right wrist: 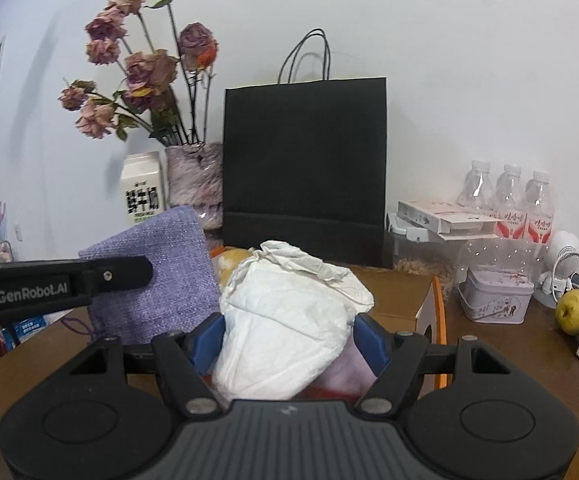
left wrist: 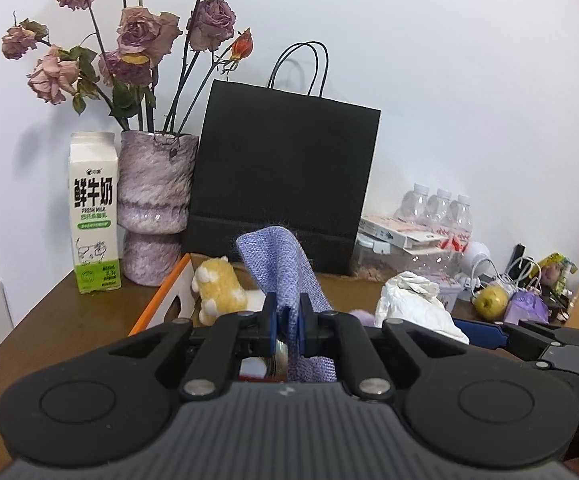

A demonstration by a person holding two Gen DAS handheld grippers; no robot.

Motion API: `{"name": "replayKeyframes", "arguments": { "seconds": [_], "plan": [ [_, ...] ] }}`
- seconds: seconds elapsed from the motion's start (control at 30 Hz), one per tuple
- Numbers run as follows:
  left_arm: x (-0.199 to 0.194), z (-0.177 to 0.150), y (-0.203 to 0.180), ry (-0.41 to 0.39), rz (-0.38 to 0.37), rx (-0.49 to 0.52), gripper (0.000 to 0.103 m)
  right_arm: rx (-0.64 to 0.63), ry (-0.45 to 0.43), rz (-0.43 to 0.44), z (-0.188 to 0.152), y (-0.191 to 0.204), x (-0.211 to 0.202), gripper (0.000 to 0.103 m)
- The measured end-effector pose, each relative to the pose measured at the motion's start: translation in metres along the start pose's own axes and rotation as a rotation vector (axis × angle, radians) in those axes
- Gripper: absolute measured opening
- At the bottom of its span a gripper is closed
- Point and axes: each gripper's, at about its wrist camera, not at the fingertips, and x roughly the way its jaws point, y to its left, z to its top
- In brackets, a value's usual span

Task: Organize objects
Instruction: 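Carry the purple pouch and white cloth over the cardboard box, then release the pouch and cloth into the box with both tools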

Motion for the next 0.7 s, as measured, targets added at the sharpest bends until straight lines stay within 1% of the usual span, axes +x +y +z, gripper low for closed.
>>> {"name": "replayKeyframes", "arguments": {
  "seconds": [0.3,0.5,0.53,0.6,0.63,0.67,0.7],
  "plan": [
    [0.05,0.014,0.007,-0.005,0.004,0.002,0.01,0.02,0.003,-0.028,0.017,-0.02,0.047,0.07],
    [0.086,0.02,0.012,0.003,0.01,0.017,0.01,0.022,0.027,-0.036,0.02,-0.031,0.077,0.07],
    [0.092,0.021,0.014,0.004,0.012,0.021,0.01,0.023,0.035,-0.038,0.02,-0.032,0.083,0.071],
    [0.103,0.022,0.018,0.008,0.029,0.027,0.011,0.022,0.053,-0.048,0.019,-0.034,0.092,0.079],
    [0.108,0.023,0.02,0.012,0.033,0.029,0.012,0.02,0.059,-0.05,0.018,-0.035,0.097,0.084],
    [0.112,0.023,0.023,0.016,0.038,0.03,0.014,0.021,0.063,-0.054,0.018,-0.035,0.099,0.085],
    [0.115,0.023,0.025,0.02,0.047,0.03,0.025,0.024,0.067,-0.056,0.017,-0.036,0.102,0.087]
  ]
}}
